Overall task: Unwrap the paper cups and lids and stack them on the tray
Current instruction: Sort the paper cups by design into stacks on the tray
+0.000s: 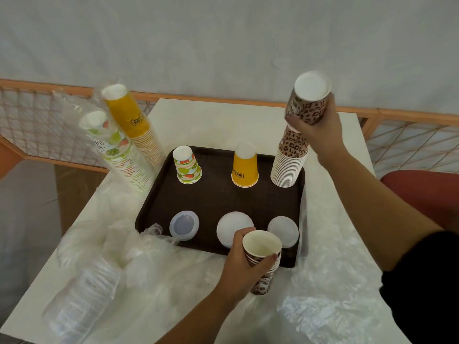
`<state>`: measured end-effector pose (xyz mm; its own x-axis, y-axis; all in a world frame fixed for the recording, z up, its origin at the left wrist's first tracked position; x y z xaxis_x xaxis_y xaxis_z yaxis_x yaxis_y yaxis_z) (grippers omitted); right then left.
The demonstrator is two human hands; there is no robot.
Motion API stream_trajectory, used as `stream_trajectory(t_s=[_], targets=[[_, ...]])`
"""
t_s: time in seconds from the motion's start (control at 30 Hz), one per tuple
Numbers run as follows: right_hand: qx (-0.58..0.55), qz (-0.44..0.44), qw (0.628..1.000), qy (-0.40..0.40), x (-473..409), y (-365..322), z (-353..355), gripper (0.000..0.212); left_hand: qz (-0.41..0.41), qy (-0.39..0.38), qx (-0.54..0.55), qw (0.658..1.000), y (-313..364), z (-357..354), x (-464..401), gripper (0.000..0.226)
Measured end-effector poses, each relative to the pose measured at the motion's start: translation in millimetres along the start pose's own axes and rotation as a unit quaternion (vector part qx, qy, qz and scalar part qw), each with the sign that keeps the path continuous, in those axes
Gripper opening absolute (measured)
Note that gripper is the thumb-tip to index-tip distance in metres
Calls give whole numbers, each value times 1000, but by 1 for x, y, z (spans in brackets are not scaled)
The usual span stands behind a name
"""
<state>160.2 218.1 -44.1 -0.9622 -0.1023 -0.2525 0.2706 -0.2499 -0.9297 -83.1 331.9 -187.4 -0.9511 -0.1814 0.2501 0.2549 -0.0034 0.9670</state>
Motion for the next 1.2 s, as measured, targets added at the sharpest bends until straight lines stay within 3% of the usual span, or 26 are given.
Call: stream_trajectory(t_s=[0.13,0.2,0.27,0.37,0.47,0.57,0.67,0.73,0.8,0.9,0.97,1.2], targets=[[-28,-99,995,-14,-7,38,-6,73,10,-11,20,1000,-1,1,-1,52],[-17,-97,995,12,-6,45,-6,75,14,-18,22,1000,-2,0,-2,53],[30,-26,998,42,-7,36,-3,78,13,-24,17,999,-1,-1,-3,54],[193,92,976,28,-8,24,-9,69,15,-25,10,1000,-2,-1,-3,56],[332,72,940,-17,-9,29,-16,55,14,-23,-5,1000,-3,1,-4,61],[399,65,914,-43,-4,29,-18,56,5,-21,-35,999,-3,0,-4,71],[383,186,905,11,24,-2,-16,60,-6,-14,-53,998,-2,1,-4,74],[308,216,924,-63,52,-18,-22,49,-11,-8,-56,998,-3,1,-3,73],[242,187,918,-254,90,-17,-39,29,-12,-4,-53,999,-2,1,-2,70],[318,183,807,-462,154,-3,-55,20,-9,-5,-38,999,-2,1,-2,65],[360,194,773,-485,178,7,-57,20,-1,-6,-25,1000,-2,0,-1,64],[419,263,753,-435,196,7,-60,21,8,-7,-17,1000,-2,0,1,63]])
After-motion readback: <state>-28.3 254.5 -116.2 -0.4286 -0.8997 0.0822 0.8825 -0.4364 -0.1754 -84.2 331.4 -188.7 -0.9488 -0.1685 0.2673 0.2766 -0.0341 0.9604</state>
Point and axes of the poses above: each hand's wrist, its own x-axis away from the middle knuckle, its own z-axis out of the back of the hand, y = z × x, the point moved 6 cm from there along -x, towards the middle knuckle, and after that the axes turned 1 degree about x, right-handed, at the moved point
